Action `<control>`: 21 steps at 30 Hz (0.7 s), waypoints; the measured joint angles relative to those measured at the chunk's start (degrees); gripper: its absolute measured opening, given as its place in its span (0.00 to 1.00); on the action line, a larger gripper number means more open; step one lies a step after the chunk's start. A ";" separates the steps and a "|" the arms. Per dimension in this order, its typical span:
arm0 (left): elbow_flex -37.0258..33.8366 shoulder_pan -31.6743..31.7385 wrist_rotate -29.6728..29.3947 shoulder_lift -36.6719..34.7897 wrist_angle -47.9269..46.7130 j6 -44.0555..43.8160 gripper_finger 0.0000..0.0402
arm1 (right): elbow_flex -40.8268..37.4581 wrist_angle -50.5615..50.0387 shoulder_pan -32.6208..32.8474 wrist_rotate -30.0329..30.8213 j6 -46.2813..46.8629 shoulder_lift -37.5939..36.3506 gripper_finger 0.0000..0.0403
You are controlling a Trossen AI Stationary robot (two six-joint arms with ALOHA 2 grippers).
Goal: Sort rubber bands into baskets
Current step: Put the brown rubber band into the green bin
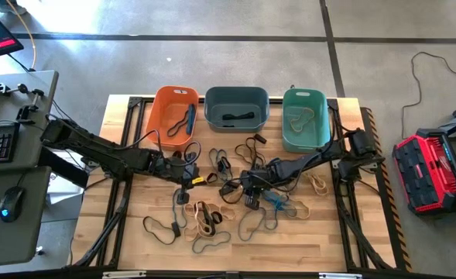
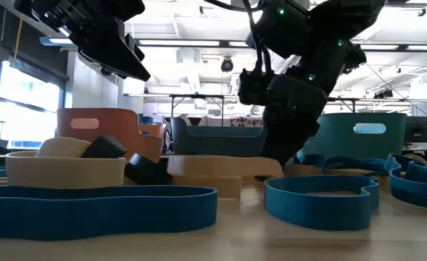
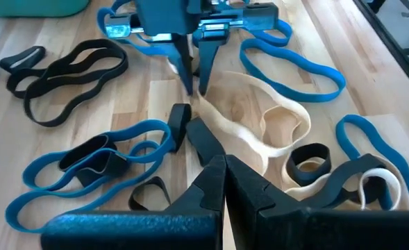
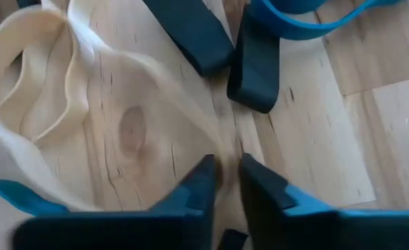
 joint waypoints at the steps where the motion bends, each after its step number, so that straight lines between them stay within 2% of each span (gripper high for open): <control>1: 0.00 0.00 -0.51 0.00 0.00 -0.49 0.00 | 0.00 0.24 0.00 0.14 -0.31 -0.10 0.05; 7: 0.00 0.00 -3.27 -0.02 0.08 -3.76 0.00 | 1.59 -1.16 0.24 0.81 -0.64 -1.86 0.02; 11: 0.00 0.45 -3.86 -0.02 0.72 -3.24 0.00 | 4.32 -5.73 0.88 5.64 0.16 -4.92 0.01; 15: 0.00 2.06 -4.72 -0.02 1.01 -1.44 0.00 | 8.14 -14.35 0.36 11.18 3.10 -8.76 0.00; 18: 0.00 3.90 -4.62 -0.02 2.34 0.65 0.00 | 10.45 -20.60 -0.49 16.73 3.44 -12.24 0.00; 21: 0.02 5.18 -3.19 -0.02 4.15 0.43 0.00 | 10.54 -25.12 -1.97 19.66 2.85 -16.35 0.00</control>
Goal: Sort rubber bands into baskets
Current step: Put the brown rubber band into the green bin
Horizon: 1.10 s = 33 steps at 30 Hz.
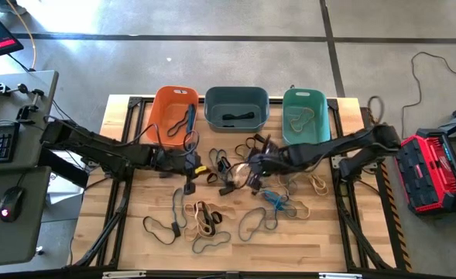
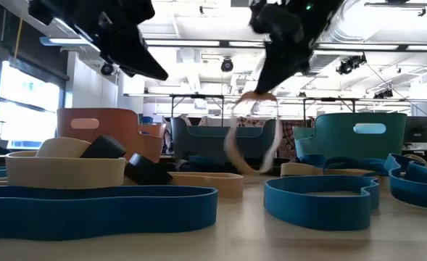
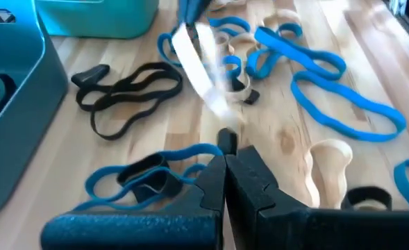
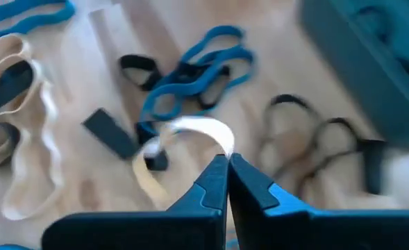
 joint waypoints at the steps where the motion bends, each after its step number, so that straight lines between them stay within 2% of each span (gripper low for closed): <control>1: 0.01 0.23 0.36 0.00 0.23 0.09 0.00 | -0.24 -1.96 -0.64 0.78 -0.75 -1.55 0.00; 10: 0.01 0.20 0.70 0.00 1.17 0.88 0.00 | -0.47 -21.59 -12.96 15.96 1.89 -16.44 0.00; 16: 0.01 0.20 0.72 0.00 1.05 1.61 0.00 | -0.66 -23.73 -24.15 18.98 -0.20 -22.31 0.00; 22: 0.01 0.20 0.70 0.00 0.99 1.86 0.00 | -4.84 -22.93 -33.06 17.03 -2.46 -22.88 0.00; 33: 0.01 0.17 0.70 0.00 0.38 1.73 0.00 | -18.39 -9.79 -43.81 0.05 -7.47 -22.84 0.00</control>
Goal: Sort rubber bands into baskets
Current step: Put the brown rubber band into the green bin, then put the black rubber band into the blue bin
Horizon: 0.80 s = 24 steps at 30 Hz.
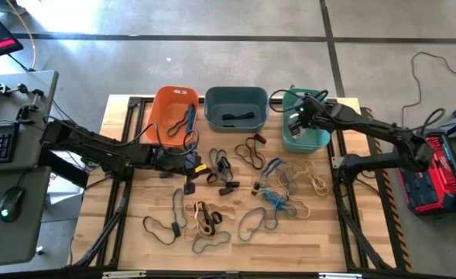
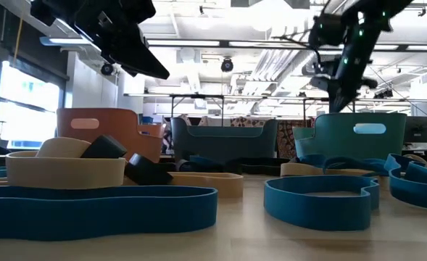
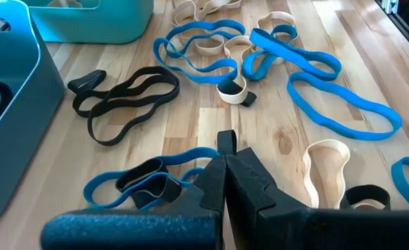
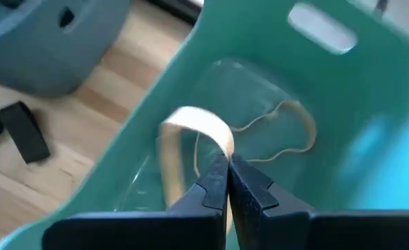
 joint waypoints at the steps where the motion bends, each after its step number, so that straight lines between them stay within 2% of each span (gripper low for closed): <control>1: 0.00 0.00 0.00 0.00 0.00 -0.01 0.00 | -1.03 1.04 -0.83 -0.56 -0.14 0.00 0.00; 9: 0.00 0.00 0.00 0.00 -0.18 -0.03 0.00 | -5.73 2.45 -6.72 0.28 -0.91 0.02 0.00; 15: 0.00 0.00 -0.02 0.00 -0.73 -0.05 0.00 | -5.80 2.21 -7.55 1.01 -1.52 0.02 0.02; 20: 0.00 0.00 -0.04 0.00 -0.76 -0.80 0.00 | -5.80 2.08 -7.53 1.61 -2.78 0.02 0.14; 24: 0.00 0.00 -0.04 0.00 -0.75 -1.01 0.00 | -4.96 -0.44 -7.53 5.42 -2.50 0.02 0.26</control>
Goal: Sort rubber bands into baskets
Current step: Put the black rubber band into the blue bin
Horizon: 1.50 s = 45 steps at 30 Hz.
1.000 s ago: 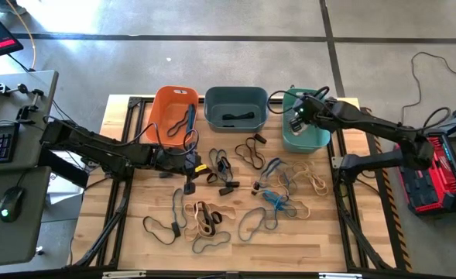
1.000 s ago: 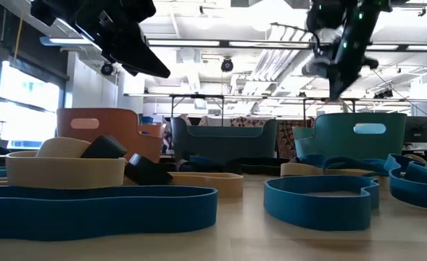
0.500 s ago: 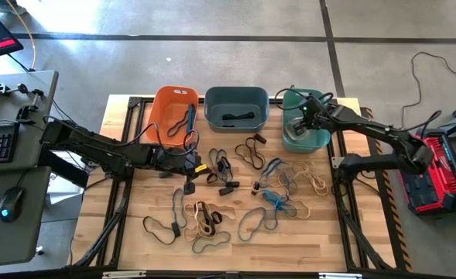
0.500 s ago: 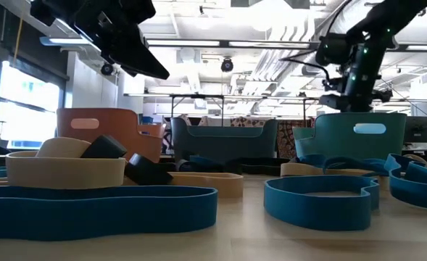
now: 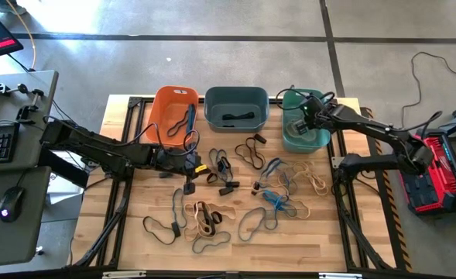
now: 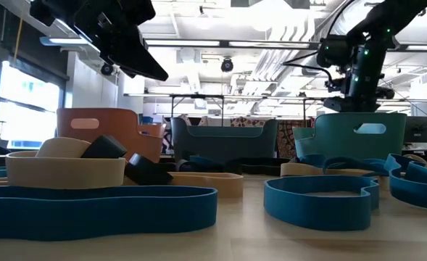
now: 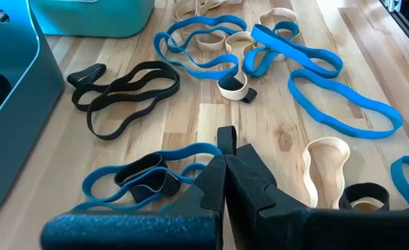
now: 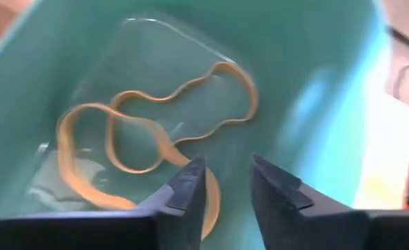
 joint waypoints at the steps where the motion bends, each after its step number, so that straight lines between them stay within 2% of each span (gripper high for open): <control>1: 0.00 0.00 0.00 0.00 -0.02 0.00 0.00 | 0.62 -0.97 0.00 0.72 0.17 0.00 0.28; 5: 0.00 0.00 0.00 0.00 -0.02 0.03 0.00 | 3.60 -6.14 0.95 1.57 1.37 0.00 0.26; 11: 0.00 0.00 0.01 0.00 -0.81 1.13 0.00 | 4.85 -4.88 8.49 1.50 0.29 -2.13 0.03; 16: 0.00 0.00 1.21 0.00 -4.75 1.07 0.00 | 4.50 -2.23 16.98 3.42 4.55 -4.50 0.05; 21: 0.00 0.00 1.36 0.02 -9.87 -0.40 0.00 | 2.54 5.88 27.32 3.85 6.79 -6.44 0.01; 27: 0.00 -0.09 0.93 0.04 -10.93 -1.82 0.02 | 0.13 16.45 38.68 8.27 9.14 -6.21 0.00; 35: 0.00 -0.29 0.94 1.54 -9.55 -4.63 0.16 | -1.34 24.80 51.81 14.10 9.09 -6.19 0.00; 41: 0.00 -1.07 0.91 8.01 -2.90 -4.97 0.29 | -1.34 26.38 58.75 19.84 9.19 -4.70 0.00; 45: 0.00 -0.84 -0.74 12.14 0.47 -6.02 0.34 | -1.34 27.63 60.96 21.14 9.21 -1.95 0.00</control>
